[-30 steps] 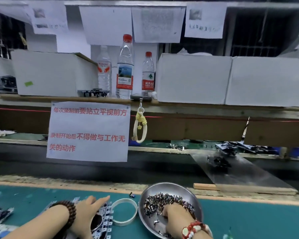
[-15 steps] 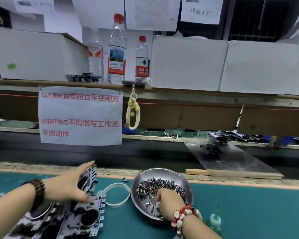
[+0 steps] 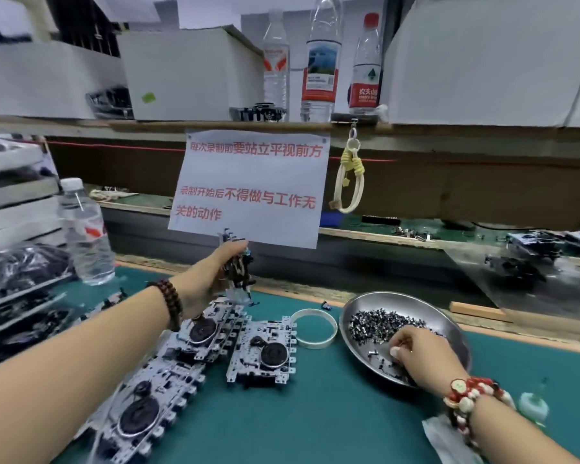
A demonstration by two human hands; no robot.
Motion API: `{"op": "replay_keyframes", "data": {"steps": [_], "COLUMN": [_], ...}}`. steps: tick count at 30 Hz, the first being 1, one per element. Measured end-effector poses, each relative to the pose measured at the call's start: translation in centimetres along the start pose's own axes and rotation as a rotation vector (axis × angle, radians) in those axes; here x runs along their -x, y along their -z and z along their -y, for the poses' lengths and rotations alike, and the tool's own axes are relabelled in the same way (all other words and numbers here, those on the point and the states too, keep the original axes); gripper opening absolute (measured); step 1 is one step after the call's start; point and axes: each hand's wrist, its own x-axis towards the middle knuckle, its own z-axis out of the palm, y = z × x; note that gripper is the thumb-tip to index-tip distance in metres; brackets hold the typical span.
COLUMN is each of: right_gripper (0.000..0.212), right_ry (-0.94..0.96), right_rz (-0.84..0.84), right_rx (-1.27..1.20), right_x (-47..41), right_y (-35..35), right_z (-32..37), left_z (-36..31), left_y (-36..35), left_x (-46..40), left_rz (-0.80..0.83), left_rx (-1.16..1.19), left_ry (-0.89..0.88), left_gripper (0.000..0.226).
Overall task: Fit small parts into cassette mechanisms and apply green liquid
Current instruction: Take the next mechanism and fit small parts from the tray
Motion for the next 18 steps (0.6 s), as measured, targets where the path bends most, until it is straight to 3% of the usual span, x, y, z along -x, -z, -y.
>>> {"op": "replay_keyframes", "data": {"steps": [5,10,13,18], "right_gripper": [0.026,0.023,0.018,0.011], "right_ry": [0.112,0.134,0.072,0.035], "right_rz": [-0.06,-0.066,-0.058,-0.014], "right_rx": [-0.126,-0.331,-0.541,-0.823], "right_x": [0.5,1.5,2.7,6.0], "right_y": [-0.2,0.3,1.0,2.1], "right_z": [1.5,2.1,1.6,0.4], "left_z": [-0.3,1.4,3.7,6.3], "left_y": [-2.7,-7.0,-10.4,-14.3], "left_x": [0.1,1.4,2.9,4.9], "left_rz": [0.068,0.269,0.369,0.475], "left_rx": [0.016,-0.567,-0.732,-0.997], "left_ry": [-0.029,-0.246,-0.352,-0.361], "left_gripper": [0.084,0.097,0.104,0.111]}}
